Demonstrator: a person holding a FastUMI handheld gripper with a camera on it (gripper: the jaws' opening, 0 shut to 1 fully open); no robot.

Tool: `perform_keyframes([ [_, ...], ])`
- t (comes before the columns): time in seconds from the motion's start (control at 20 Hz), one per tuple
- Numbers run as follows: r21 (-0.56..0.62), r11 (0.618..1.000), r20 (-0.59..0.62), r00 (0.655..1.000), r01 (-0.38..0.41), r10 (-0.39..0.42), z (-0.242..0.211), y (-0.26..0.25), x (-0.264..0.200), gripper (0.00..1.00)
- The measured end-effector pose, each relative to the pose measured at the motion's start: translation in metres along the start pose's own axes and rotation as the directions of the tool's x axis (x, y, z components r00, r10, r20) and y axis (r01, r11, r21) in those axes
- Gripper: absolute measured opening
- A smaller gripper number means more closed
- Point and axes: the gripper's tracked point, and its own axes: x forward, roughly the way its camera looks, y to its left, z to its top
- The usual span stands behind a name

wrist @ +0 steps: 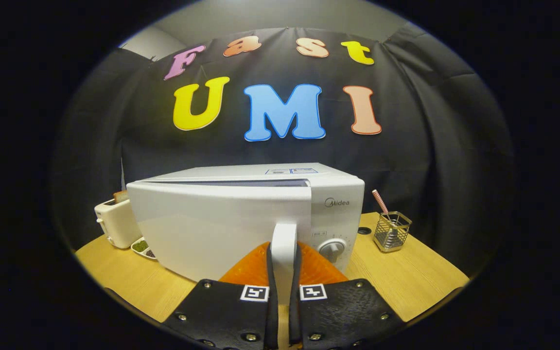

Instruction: Open the microwave, put the food inside, and close the microwave door.

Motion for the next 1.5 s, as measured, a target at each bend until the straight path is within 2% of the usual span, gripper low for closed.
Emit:
perform_keyframes([
  [0.25, 0.062, 0.996, 0.018, 0.998, -0.067, 0.066, -0.011, 0.033, -0.056, 0.1],
  [0.35, 0.059, 0.993, 0.026, 0.994, -0.104, 0.103, -0.014, 0.049, -0.073, 0.2],
  [0.45, 0.035, 0.988, 0.03, 0.989, -0.148, 0.147, -0.018, 0.062, -0.089, 0.26],
  [0.9, 0.037, 0.946, 0.001, 0.947, -0.322, 0.322, -0.032, 0.116, -0.148, 0.26],
  [1.5, 0.04, 0.894, -0.048, 0.892, -0.447, 0.449, -0.045, 0.195, -0.195, 0.26],
])
